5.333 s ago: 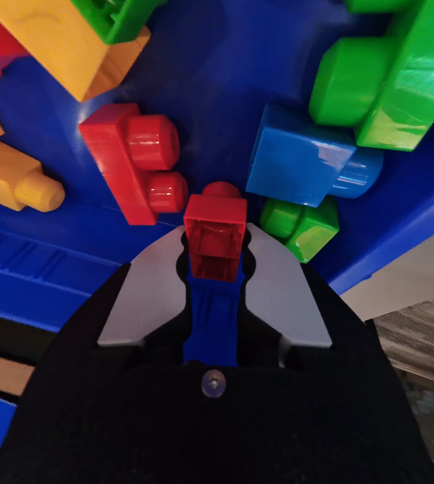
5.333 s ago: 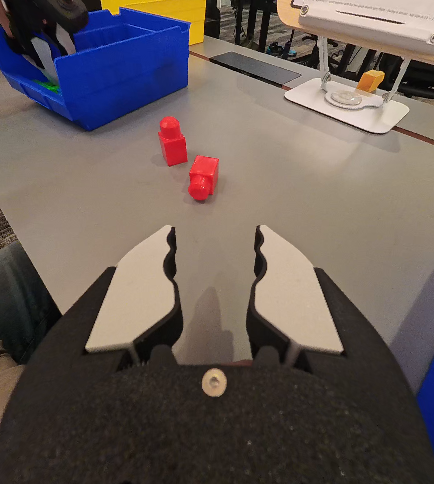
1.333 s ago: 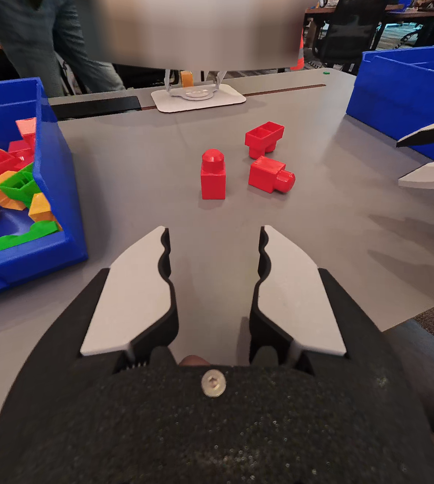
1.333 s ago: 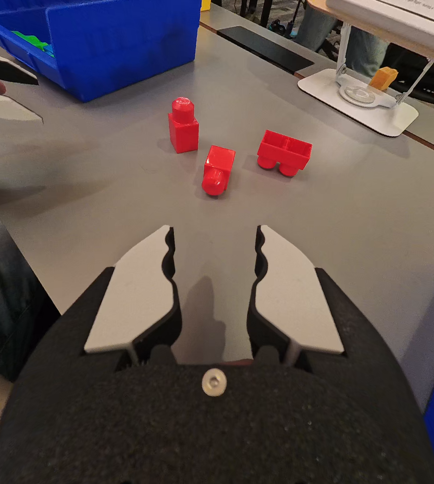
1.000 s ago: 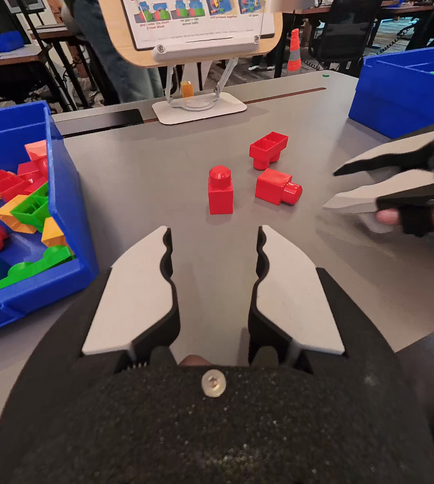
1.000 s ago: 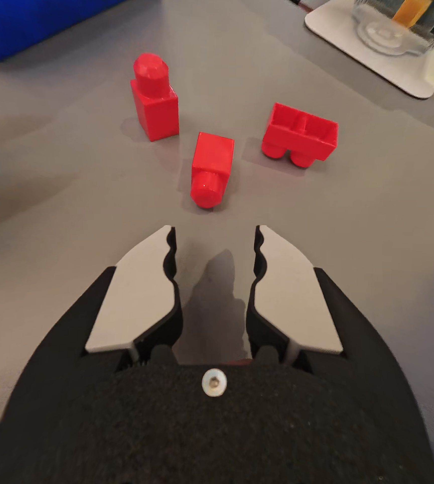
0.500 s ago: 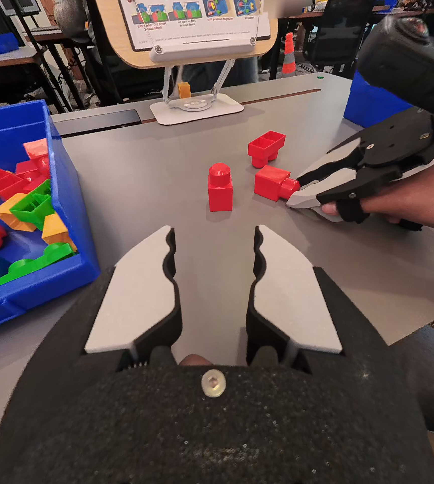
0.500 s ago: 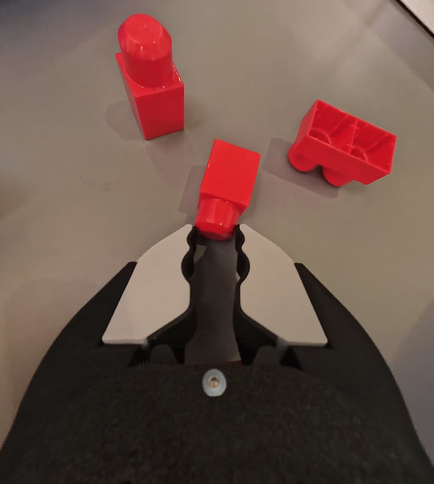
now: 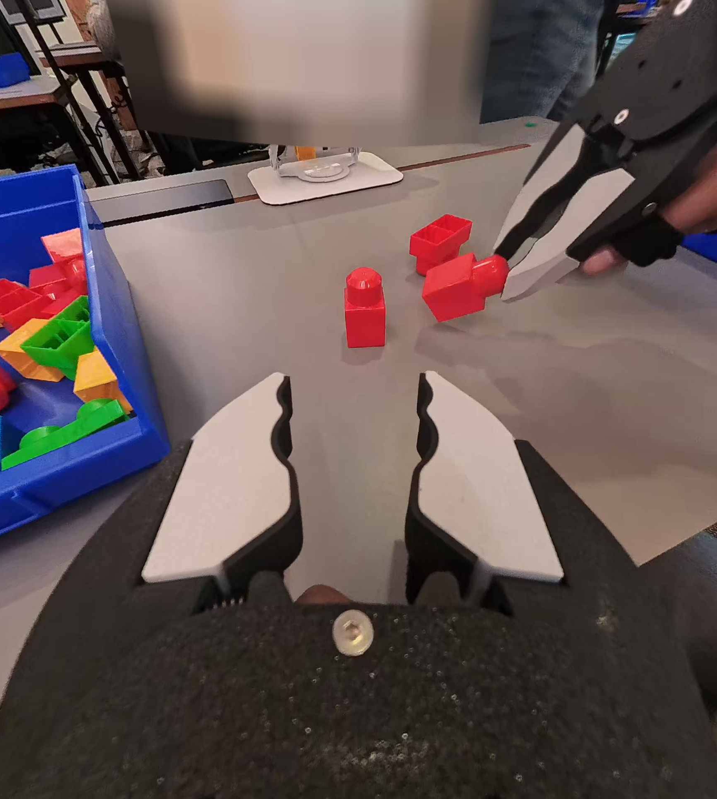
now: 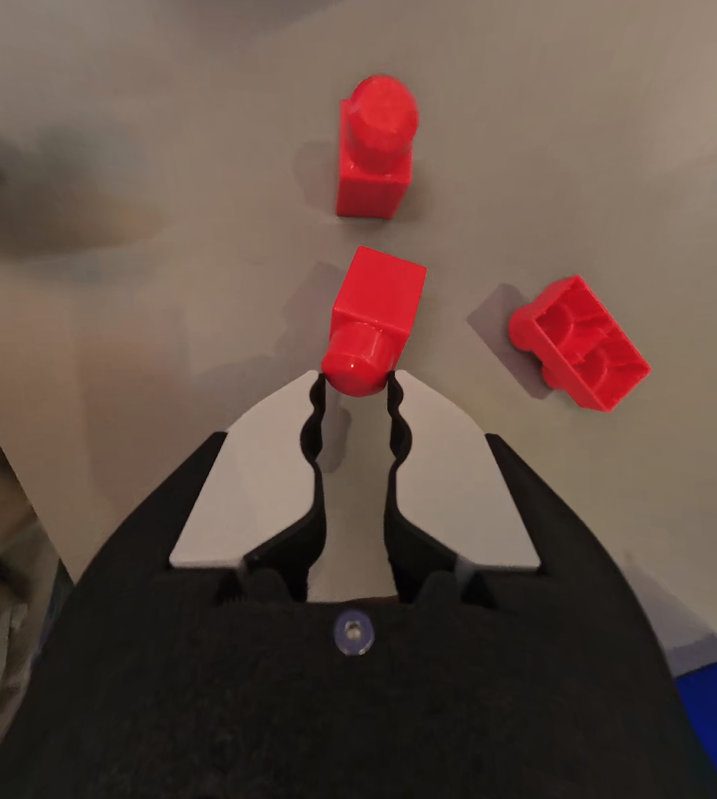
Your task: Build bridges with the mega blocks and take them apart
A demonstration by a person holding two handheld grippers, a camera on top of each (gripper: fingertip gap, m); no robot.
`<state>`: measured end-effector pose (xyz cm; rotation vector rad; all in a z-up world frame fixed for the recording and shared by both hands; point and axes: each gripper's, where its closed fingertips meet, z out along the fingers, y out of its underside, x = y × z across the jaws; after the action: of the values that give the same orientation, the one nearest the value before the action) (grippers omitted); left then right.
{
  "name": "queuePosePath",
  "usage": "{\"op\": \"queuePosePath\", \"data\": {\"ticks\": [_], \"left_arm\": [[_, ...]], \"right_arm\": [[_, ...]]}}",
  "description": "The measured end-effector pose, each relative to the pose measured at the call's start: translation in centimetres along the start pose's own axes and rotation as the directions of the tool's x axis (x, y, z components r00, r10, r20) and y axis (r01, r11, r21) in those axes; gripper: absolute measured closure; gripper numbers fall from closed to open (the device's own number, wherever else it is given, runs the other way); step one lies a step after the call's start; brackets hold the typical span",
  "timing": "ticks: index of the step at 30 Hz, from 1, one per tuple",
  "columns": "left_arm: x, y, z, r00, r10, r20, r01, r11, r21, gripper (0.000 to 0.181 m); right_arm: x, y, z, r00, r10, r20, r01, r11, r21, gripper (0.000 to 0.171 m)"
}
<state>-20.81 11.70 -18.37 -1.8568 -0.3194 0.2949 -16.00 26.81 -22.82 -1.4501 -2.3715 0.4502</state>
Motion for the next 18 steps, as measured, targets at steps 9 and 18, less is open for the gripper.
{"op": "queuePosePath", "data": {"ticks": [9,18], "left_arm": [[0.3,0.0,0.0,1.0,0.014,-0.003,-0.014,1.0,-0.007,0.126],[0.8,0.0,-0.1,1.0,0.019,-0.02,-0.019,1.0,-0.014,0.126]], "right_arm": [[0.8,-0.4,0.5,0.98,-0.157,0.12,0.184,0.944,-0.275,0.144],[0.4,-2.4,1.6,0.957,-0.204,0.206,0.271,0.883,-0.383,0.143]]}}
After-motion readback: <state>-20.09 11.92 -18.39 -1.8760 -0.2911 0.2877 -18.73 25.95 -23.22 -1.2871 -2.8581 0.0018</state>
